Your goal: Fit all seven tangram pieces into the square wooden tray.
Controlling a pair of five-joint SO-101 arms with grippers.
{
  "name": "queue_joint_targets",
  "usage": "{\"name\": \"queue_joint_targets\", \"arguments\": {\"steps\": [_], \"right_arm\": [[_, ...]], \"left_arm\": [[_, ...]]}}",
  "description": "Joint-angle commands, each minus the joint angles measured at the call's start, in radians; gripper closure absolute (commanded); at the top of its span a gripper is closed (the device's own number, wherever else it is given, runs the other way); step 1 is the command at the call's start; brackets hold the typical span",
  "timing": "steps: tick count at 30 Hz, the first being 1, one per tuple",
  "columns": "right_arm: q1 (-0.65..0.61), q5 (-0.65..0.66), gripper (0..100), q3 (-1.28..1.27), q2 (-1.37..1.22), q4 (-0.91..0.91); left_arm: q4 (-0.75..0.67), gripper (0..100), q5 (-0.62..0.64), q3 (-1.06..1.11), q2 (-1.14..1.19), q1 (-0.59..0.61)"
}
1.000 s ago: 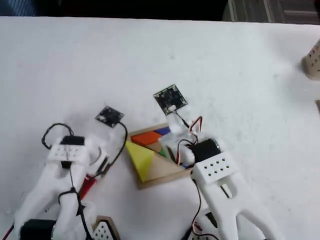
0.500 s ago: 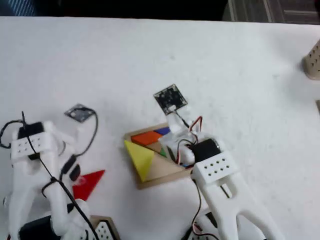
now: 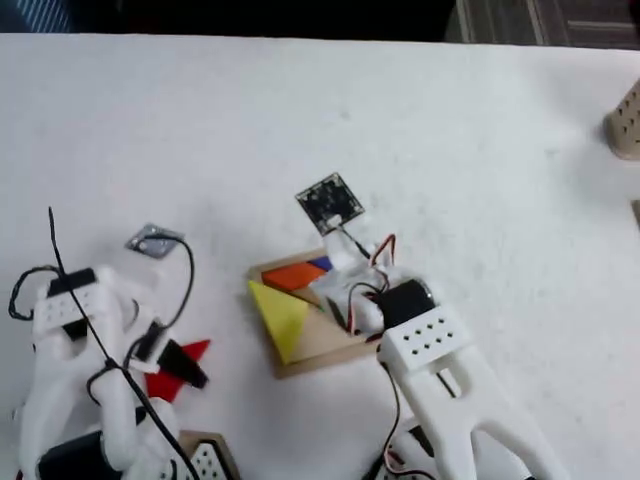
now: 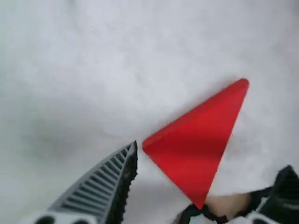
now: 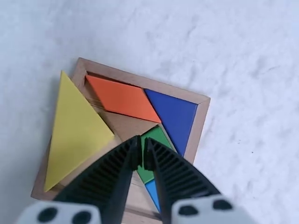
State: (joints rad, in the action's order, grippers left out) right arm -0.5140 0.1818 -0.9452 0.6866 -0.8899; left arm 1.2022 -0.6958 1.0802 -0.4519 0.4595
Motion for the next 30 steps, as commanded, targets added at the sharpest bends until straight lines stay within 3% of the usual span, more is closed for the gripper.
{"name": "queue_joint_targets", "arguments": {"steps": [1,11,13,16,17,19,27,30], "right_arm": [[-0.010,0.015,98.1,0.023,0.008,-0.005],[-0.012,0.017,98.1,0.023,0.008,-0.018],[-0.012,0.017,98.1,0.023,0.008,-0.018],[-0.012,0.017,98.1,0.023,0.008,-0.018],[-0.012,0.017,98.1,0.023,0.008,-0.018],[-0.012,0.017,98.1,0.023,0.008,-0.018],[-0.012,0.017,98.1,0.023,0.008,-0.018],[-0.012,0.017,98.1,0.023,0.008,-0.018]], "left_arm": [[-0.103,63,-0.018,0.020,-0.013,0.019],[-0.219,67,-0.069,0.117,-0.010,0.015],[-0.238,76,-0.069,0.126,-0.010,0.013],[-0.239,97,-0.077,0.130,-0.010,0.013],[-0.239,99,-0.077,0.132,-0.010,0.013],[-0.239,94,-0.072,0.133,-0.010,0.016],[-0.249,93,-0.068,0.118,-0.018,0.018],[-0.290,93,0.011,0.072,-0.016,0.021]]}}
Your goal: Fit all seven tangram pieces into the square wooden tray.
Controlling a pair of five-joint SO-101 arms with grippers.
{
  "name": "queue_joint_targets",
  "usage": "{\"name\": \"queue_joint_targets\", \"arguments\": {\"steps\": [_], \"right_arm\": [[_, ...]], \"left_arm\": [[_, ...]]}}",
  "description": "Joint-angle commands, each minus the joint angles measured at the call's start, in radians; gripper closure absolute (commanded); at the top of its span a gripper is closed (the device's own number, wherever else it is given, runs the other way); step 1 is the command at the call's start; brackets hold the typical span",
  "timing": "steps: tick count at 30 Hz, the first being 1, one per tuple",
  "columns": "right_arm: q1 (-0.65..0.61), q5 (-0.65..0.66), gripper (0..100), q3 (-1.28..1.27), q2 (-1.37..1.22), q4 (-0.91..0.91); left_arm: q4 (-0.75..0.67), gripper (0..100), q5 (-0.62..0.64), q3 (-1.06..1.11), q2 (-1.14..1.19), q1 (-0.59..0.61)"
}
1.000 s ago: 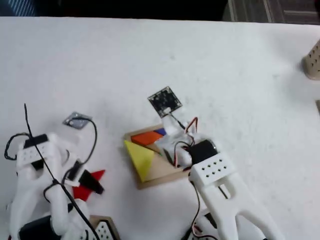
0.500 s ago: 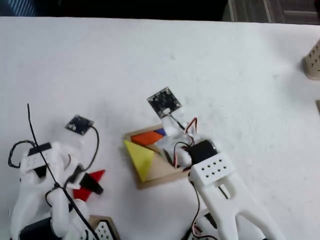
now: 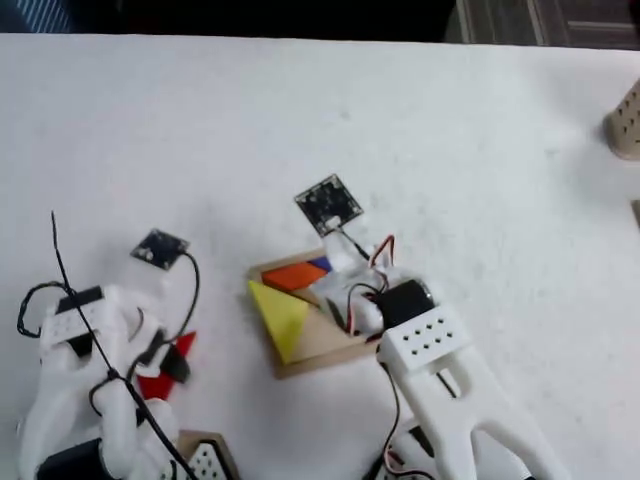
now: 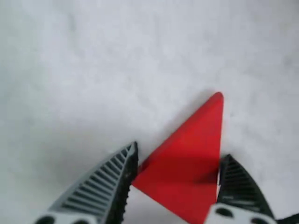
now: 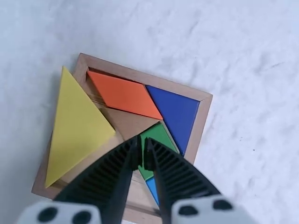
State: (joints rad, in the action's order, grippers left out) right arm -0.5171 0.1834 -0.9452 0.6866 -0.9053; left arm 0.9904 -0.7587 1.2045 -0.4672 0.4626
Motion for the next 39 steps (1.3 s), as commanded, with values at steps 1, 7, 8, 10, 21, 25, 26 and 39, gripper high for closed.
{"name": "queue_joint_targets", "arguments": {"steps": [1,7,8,10,21,25,26,39], "right_arm": [[-0.008,0.015,98.1,0.023,0.008,-0.002],[-0.008,0.012,98.1,0.023,0.008,-0.002],[-0.008,0.012,98.1,0.023,0.008,-0.002],[-0.008,0.012,98.1,0.023,0.008,-0.002],[-0.008,0.014,98.1,0.023,0.008,-0.002],[-0.008,0.014,98.1,0.023,0.008,-0.002],[-0.008,0.014,98.1,0.023,0.008,-0.002],[-0.008,0.014,98.1,0.023,0.008,-0.001]], "left_arm": [[-0.092,93,0.117,-0.068,-0.001,0.022],[-0.127,93,0.311,-0.146,0.004,0.047],[-0.127,93,0.345,-0.157,0.004,0.048],[-0.127,93,0.405,-0.173,0.004,0.050],[-0.101,87,0.500,-0.224,-0.002,0.153],[0.000,70,0.499,-0.192,-0.002,0.153],[0.023,68,0.497,-0.184,-0.002,0.151],[-0.063,79,0.333,0.009,-0.002,0.182]]}}
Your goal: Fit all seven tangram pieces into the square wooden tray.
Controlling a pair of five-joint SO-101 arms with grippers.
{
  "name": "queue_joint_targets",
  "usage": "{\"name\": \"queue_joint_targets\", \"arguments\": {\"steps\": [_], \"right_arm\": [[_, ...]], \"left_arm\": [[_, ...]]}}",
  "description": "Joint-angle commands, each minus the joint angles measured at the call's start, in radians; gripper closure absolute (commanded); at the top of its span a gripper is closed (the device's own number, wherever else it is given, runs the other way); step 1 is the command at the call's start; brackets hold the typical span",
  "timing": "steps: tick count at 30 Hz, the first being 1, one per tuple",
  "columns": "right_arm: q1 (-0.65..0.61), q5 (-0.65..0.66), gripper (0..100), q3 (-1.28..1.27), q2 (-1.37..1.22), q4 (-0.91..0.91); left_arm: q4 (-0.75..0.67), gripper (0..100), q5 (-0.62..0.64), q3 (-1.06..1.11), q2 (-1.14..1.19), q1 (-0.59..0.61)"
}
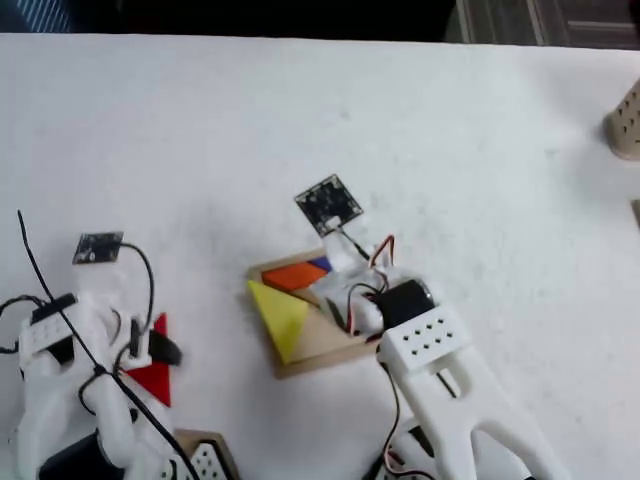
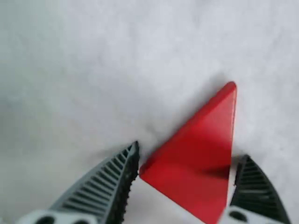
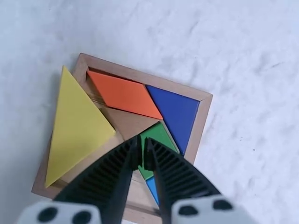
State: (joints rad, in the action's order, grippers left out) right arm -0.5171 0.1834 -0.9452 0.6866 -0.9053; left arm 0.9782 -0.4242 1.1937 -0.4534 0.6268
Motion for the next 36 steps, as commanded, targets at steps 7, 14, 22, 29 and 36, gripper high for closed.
{"name": "queue_joint_targets", "arguments": {"steps": [7,14,22,29,36], "right_arm": [[-0.008,0.014,98.1,0.023,0.008,-0.001],[-0.008,0.011,98.1,0.023,0.008,-0.001],[-0.008,0.009,98.1,0.023,0.008,-0.001],[-0.008,0.008,98.1,0.023,0.008,-0.001],[-0.008,0.006,98.1,0.023,0.008,-0.001]], "left_arm": [[-0.051,81,0.000,0.023,-0.016,0.025],[0.011,97,0.000,0.025,-0.013,0.025],[0.008,98,0.000,0.015,-0.016,0.025],[0.006,98,0.115,-0.092,-0.016,0.027],[0.006,98,0.201,-0.236,-0.012,0.056]]}}
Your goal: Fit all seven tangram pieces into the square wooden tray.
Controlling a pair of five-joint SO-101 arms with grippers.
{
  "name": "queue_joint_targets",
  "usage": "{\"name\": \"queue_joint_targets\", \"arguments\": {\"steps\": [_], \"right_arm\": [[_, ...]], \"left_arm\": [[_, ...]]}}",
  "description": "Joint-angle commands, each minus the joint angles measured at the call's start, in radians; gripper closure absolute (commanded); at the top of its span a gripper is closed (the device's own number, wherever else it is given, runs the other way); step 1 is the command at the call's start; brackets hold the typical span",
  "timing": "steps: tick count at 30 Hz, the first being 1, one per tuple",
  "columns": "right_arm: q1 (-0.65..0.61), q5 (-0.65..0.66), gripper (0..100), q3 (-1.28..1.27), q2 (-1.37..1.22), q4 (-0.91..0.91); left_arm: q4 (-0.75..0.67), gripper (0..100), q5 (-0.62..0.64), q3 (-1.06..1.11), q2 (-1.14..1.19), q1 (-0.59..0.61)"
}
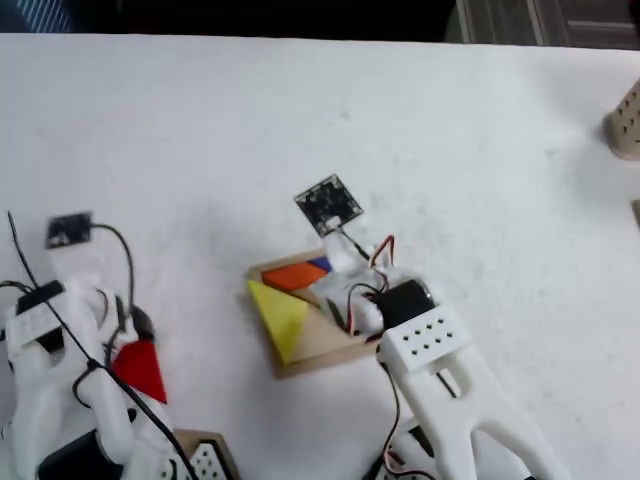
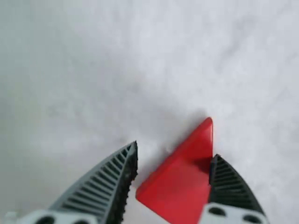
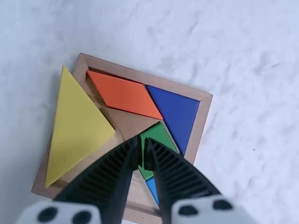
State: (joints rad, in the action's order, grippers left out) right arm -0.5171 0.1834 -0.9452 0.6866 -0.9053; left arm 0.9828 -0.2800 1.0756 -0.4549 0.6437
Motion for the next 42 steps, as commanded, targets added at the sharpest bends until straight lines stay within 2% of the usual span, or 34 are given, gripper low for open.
{"name": "queue_joint_targets", "arguments": {"steps": [1,11,19,27,29,33,37,42], "right_arm": [[-0.008,0.006,98.1,0.023,0.008,-0.001],[-0.012,0.014,98.1,0.023,0.008,-0.001],[-0.171,0.006,98.1,-0.009,0.008,0.004],[-0.228,-0.008,98.1,-0.037,0.008,0.048],[-0.294,-0.084,98.1,-0.060,0.008,0.104],[-0.503,-0.201,98.1,-0.094,0.008,0.265],[-0.670,-0.244,98.1,-0.109,-0.027,0.435],[-0.825,-0.242,98.1,-0.040,-0.266,0.618]], "left_arm": [[0.002,98,0.064,-0.140,-0.008,0.054],[0.011,98,0.060,-0.295,-0.015,0.265],[0.000,98,0.058,-0.436,-0.008,0.516],[-0.181,98,0.060,-0.466,-0.005,0.693],[-0.192,98,0.058,-0.466,0.004,0.696],[-0.173,98,0.058,-0.535,0.120,0.696],[-0.049,98,0.061,-0.752,0.338,0.699],[0.124,98,0.060,-1.054,0.596,0.699]]}}
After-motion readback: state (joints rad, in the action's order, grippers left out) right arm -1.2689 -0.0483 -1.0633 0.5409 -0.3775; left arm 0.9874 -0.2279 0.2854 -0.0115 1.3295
